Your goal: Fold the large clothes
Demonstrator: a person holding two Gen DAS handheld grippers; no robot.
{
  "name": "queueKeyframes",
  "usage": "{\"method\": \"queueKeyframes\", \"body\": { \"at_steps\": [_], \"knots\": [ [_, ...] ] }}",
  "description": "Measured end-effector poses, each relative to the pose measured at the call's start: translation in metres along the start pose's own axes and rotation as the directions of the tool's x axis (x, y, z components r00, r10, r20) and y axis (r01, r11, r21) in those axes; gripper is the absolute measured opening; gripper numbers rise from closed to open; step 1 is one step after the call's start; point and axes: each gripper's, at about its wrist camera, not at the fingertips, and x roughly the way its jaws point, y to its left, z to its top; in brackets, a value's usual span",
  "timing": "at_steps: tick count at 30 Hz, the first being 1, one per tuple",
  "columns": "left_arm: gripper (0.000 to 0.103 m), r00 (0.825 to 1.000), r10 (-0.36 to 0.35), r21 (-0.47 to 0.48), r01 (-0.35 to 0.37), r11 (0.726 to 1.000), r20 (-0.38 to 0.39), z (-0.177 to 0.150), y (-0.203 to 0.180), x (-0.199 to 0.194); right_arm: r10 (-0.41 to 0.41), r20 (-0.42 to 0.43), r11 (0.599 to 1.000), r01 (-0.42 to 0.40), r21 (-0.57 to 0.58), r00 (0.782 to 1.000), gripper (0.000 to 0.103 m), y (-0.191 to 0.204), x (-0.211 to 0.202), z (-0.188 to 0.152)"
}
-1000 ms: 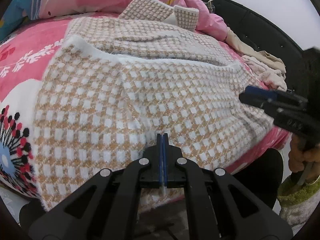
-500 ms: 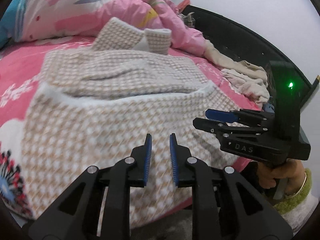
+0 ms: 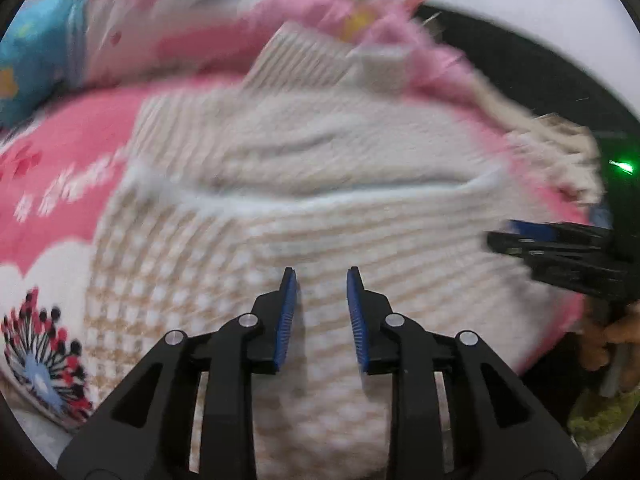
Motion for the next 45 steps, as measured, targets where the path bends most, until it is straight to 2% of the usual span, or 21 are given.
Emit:
{"method": "queueKeyframes", "body": {
  "at_steps": [2, 4, 7, 8, 12, 14, 16, 18, 21, 23, 24, 26, 28, 29, 33, 35, 37, 39, 41, 43, 45],
  "knots": [
    [0.027, 0.999, -0.035, -0.028, 0.035, 0.999, 0.003, -0.003, 0.008, 0.009, 0.02, -0.001, 1.0, -0.02, 0.017, 1.0, 0.049, -0.005, 0.006, -0.002],
    [0.027, 1.0, -0.022, -0.011, 0.022, 1.0, 0.012, -0.002, 0.005, 0.001, 0.011, 0.0, 1.0, -0.011, 0.022, 1.0, 0.049, -0.004, -0.009, 0.002],
    [0.027, 0.999, -0.009, -0.025, 0.009, 1.0, 0.034, -0.005, 0.004, -0.022, 0.059, 0.049, 0.998, -0.06, 0.008, 0.997, 0.05, -0.001, -0.04, -0.003],
    [0.027, 0.999, 0.011, -0.02, -0.01, 1.0, 0.046, -0.009, 0.005, -0.032, 0.067, 0.069, 0.998, -0.066, -0.016, 0.995, 0.056, 0.002, -0.054, -0.009],
    [0.029, 0.993, 0.104, -0.025, -0.103, 0.994, 0.048, -0.027, 0.018, -0.053, 0.002, 0.103, 0.995, 0.008, -0.097, 0.995, 0.07, 0.009, -0.077, -0.032],
    [0.03, 0.99, 0.133, -0.056, -0.131, 0.99, 0.044, -0.035, 0.032, -0.054, -0.049, 0.057, 0.996, 0.052, -0.069, 0.997, 0.074, -0.007, -0.063, -0.037],
    [0.033, 0.994, 0.096, -0.112, -0.091, 0.99, 0.044, -0.044, 0.047, -0.052, -0.031, -0.021, 1.0, 0.031, 0.006, 0.999, 0.076, -0.03, -0.035, -0.043],
    [0.033, 0.996, 0.065, -0.152, -0.055, 0.987, 0.062, -0.044, 0.054, -0.054, 0.043, -0.011, 0.996, -0.042, 0.072, 0.999, 0.078, -0.043, -0.031, -0.045],
    [0.033, 0.995, 0.078, -0.128, -0.069, 0.989, 0.063, -0.038, 0.046, -0.064, 0.029, 0.017, 0.998, -0.03, 0.054, 0.999, 0.078, -0.039, -0.053, -0.04],
    [0.042, 0.994, 0.057, -0.098, -0.049, 0.994, 0.088, -0.041, 0.041, -0.078, 0.036, 0.043, 0.999, -0.037, 0.031, 0.998, 0.08, -0.037, -0.067, -0.041],
    [0.05, 0.993, 0.061, -0.075, -0.054, 0.996, 0.103, -0.042, 0.036, -0.083, 0.024, 0.055, 1.0, -0.025, 0.017, 0.998, 0.082, -0.038, -0.072, -0.044],
    [0.059, 0.99, 0.099, -0.049, -0.095, 0.994, 0.097, -0.049, 0.035, -0.082, -0.01, 0.032, 1.0, 0.01, 0.007, 0.999, 0.089, -0.042, -0.066, -0.053],
    [0.06, 0.988, 0.153, -0.071, -0.152, 0.986, 0.004, -0.058, 0.045, -0.059, -0.021, -0.038, 0.999, 0.022, 0.031, 0.999, 0.089, -0.049, -0.045, -0.064],
    [0.06, 0.99, 0.143, -0.087, -0.143, 0.986, -0.009, -0.06, 0.049, -0.055, -0.009, -0.034, 0.999, 0.01, 0.042, 0.999, 0.09, -0.051, -0.043, -0.069],
    [0.06, 0.989, 0.143, -0.077, -0.139, 0.987, 0.047, -0.052, 0.038, -0.083, -0.063, 0.038, 0.998, 0.063, 0.004, 0.997, 0.089, -0.035, -0.079, -0.059],
    [0.063, 0.986, 0.139, -0.055, -0.134, 0.989, 0.093, -0.048, 0.03, -0.098, -0.015, 0.105, 0.999, 0.019, -0.034, 0.994, 0.089, -0.02, -0.102, -0.054],
    [0.072, 0.984, 0.096, -0.017, -0.094, 0.995, 0.151, -0.042, 0.016, -0.113, 0.025, 0.152, 0.997, -0.013, -0.08, 0.988, 0.09, -0.001, -0.116, -0.053],
    [0.077, 0.986, 0.045, 0.034, -0.051, 0.998, 0.16, -0.038, -0.001, -0.113, 0.059, 0.173, 0.991, -0.037, -0.127, 0.983, 0.091, 0.018, -0.121, -0.052],
    [0.08, 0.991, 0.026, 0.083, -0.037, 0.996, 0.131, -0.039, -0.018, -0.104, 0.11, 0.15, 0.982, -0.085, -0.166, 0.982, 0.093, 0.038, -0.111, -0.05],
    [0.081, 0.997, 0.047, 0.133, -0.054, 0.99, 0.055, -0.044, -0.034, -0.078, 0.134, 0.086, 0.977, -0.116, -0.18, 0.987, 0.093, 0.052, -0.086, -0.054],
    [0.083, 0.995, 0.094, 0.145, -0.087, 0.986, -0.043, -0.054, -0.04, -0.043, 0.097, -0.045, 0.977, -0.104, -0.186, 0.994, 0.093, 0.06, -0.04, -0.064]
  ]
}}
